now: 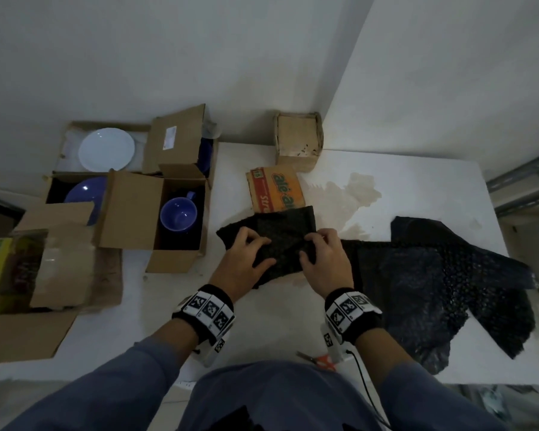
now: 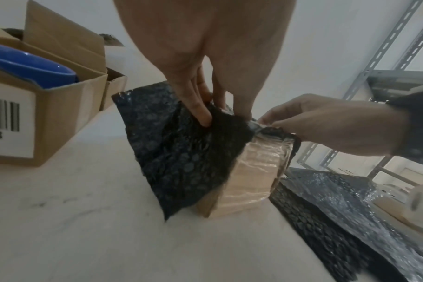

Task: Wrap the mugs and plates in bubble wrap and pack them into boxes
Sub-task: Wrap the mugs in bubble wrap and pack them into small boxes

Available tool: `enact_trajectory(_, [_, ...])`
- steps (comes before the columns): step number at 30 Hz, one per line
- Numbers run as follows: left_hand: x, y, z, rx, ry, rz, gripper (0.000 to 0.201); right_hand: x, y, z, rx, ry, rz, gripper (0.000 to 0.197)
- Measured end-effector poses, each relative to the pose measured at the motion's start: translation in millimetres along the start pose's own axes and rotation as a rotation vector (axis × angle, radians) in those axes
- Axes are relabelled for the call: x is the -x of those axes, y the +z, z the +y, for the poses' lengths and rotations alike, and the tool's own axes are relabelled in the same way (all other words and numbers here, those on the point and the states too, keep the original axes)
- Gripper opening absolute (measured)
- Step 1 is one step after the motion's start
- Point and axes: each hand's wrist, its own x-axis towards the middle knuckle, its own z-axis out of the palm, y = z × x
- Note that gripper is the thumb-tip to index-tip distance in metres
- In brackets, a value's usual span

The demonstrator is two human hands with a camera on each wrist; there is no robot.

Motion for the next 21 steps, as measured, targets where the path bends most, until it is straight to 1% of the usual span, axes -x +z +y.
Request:
enact_trajectory(3, [3.6,0.6,-2.0,0.022,0.077,0.017,0.029,-5.8,-4.1,1.7,0.03,-0.017,-0.014,0.032])
enact_trajectory(7, [1.1,2.9,-1.8,-0.014,0.179,-0.129,0.03,-15.4,-12.0,6.2,0.036,-0.011,-0.041,0.03])
enact_trajectory(9, [-2.1,1.6,2.0,-0.103,0.225,-0.153,0.027,-21.6,-16.8,6.4,0.069,-0.037,-0.052,0.029])
enact_trajectory(10, [-4.8,-0.4,4.1,-0.166,0.271,-0.148,0.024,-23.6,-19.7,4.9,0.102,-0.06,-0.053,0.029])
enact_trajectory(12, [-14.7,-6.8,6.6,-0.319,0.411,-0.141,0.023,-24.3,-25.4,-1.5,0.158,-0.103,-0.044,0.027])
enact_trajectory(14, [-27.6,-15.3,6.6,-0.434,0.524,-0.177,0.028,-20.1,-28.1,-12.3,0.148,-0.135,-0.047,0.025])
enact_trajectory(16, [-40.4,-22.7,8.0,-0.495,0.57,-0.278,0.031,-14.9,-26.8,-23.8,0.088,-0.083,-0.161,0.027])
enact_trajectory(19, [-50.6,-23.7,15.8,-0.6,0.569,-0.448,0.03,-15.9,-20.4,-32.7,0.08,0.041,-0.35,0.038])
enact_trajectory(21, [-50.4,-21.1,22.1,-0.661,0.555,-0.496,0.029,-20.5,-17.0,-37.4,0.06,0.104,-0.422,0.041])
